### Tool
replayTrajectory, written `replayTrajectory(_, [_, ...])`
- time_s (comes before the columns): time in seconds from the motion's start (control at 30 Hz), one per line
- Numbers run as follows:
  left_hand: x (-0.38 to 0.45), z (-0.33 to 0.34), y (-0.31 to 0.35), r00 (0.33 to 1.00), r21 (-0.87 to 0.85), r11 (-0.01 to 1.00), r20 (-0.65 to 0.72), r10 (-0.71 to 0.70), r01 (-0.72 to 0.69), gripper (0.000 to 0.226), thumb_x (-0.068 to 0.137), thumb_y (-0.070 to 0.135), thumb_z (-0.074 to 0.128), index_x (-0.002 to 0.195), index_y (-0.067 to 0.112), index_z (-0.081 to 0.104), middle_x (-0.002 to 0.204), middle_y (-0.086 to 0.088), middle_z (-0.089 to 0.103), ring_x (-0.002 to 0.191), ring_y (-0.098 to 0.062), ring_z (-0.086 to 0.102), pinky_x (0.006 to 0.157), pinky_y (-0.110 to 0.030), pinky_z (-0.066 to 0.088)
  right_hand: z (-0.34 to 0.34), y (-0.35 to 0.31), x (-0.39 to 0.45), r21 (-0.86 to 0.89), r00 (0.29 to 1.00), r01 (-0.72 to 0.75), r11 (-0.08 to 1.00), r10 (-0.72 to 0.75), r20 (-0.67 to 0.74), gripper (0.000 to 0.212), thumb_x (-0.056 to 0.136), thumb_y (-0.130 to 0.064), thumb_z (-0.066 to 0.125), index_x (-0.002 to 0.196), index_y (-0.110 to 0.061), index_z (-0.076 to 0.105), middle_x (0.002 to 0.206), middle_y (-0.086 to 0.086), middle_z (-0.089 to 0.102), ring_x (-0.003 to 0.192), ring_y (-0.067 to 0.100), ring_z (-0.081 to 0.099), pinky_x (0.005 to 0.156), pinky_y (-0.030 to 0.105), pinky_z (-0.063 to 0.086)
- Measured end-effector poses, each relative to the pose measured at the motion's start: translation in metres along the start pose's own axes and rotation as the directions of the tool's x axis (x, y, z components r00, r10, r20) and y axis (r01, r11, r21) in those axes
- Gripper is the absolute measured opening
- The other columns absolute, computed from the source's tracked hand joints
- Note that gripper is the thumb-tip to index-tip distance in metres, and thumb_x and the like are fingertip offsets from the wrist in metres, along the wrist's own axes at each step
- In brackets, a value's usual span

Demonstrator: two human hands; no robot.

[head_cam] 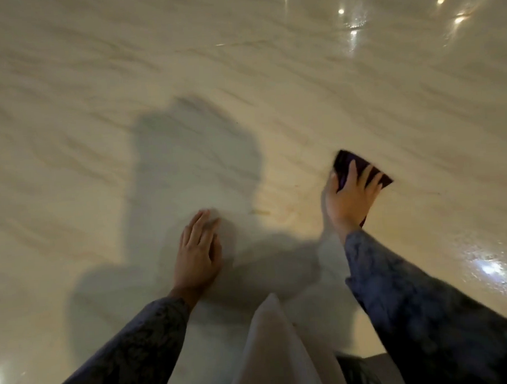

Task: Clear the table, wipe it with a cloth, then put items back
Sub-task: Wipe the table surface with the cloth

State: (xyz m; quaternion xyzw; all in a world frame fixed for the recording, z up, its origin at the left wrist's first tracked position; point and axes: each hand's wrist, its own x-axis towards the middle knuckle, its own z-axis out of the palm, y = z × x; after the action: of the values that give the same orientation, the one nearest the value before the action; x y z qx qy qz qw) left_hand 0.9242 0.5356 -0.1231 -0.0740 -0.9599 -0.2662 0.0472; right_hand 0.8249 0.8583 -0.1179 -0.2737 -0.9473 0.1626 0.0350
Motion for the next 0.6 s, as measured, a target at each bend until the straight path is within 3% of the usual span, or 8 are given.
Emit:
replayTrajectory(0.1, [0.000,-0.001,-0.003,0.999,0.001,1.000,0.021,0.028,-0.028,0.039,0.097,0.018,0.043,0.132,0.008,0.056,0.146,-0.012,0.045,0.139,-0.031,0.036,0.113,-0.041,0.032,0.006,-0.026,0.022,-0.024,0.995,-0.086,0.996,0.087,0.040,0.059,0.101,-0.050,0.029,0.153,-0.020,0.028,0.161,0.018,0.008,0.149,0.037,-0.001,0.121,0.047,-0.004])
replayTrajectory(0.23, [0.003,-0.002,-0.001,0.998,-0.020,0.998,0.024,0.052,-0.052,0.039,0.096,0.012,0.042,0.132,0.007,0.056,0.146,-0.014,0.046,0.140,-0.032,0.036,0.114,-0.042,0.031,0.021,-0.070,0.002,-0.005,0.971,0.214,0.977,-0.212,0.113,0.056,0.100,-0.048,0.032,0.150,-0.024,0.035,0.160,0.016,0.017,0.149,0.036,0.007,0.121,0.045,-0.001])
replayTrajectory(0.37, [0.003,-0.005,0.000,0.999,-0.045,0.998,0.020,-0.036,0.037,0.047,0.095,0.016,0.037,0.141,0.005,0.045,0.149,-0.014,0.041,0.141,-0.028,0.033,0.117,-0.038,0.026,0.038,-0.110,-0.053,0.134,0.846,0.497,0.857,-0.514,0.146,0.047,0.096,-0.040,0.043,0.138,-0.022,0.053,0.153,0.015,0.036,0.145,0.035,0.025,0.120,0.046,0.014])
replayTrajectory(0.47, [0.004,-0.007,0.001,0.996,-0.060,0.994,0.014,-0.093,0.093,0.050,0.095,0.017,0.042,0.144,0.008,0.039,0.150,-0.011,0.039,0.141,-0.025,0.030,0.118,-0.033,0.022,0.040,-0.126,-0.099,0.296,0.778,0.556,0.777,-0.611,0.143,0.039,0.100,-0.034,0.039,0.131,-0.018,0.058,0.150,0.007,0.043,0.145,0.026,0.028,0.120,0.041,0.018])
replayTrajectory(0.6, [0.000,-0.004,-0.001,0.983,-0.056,0.984,-0.069,-0.172,0.169,0.041,0.096,0.015,0.044,0.136,0.006,0.049,0.143,-0.013,0.048,0.135,-0.027,0.039,0.114,-0.038,0.031,0.032,-0.108,-0.130,0.401,0.732,0.563,0.723,-0.661,0.166,0.039,0.103,-0.031,0.035,0.133,-0.015,0.055,0.152,0.003,0.041,0.147,0.018,0.024,0.122,0.036,0.015])
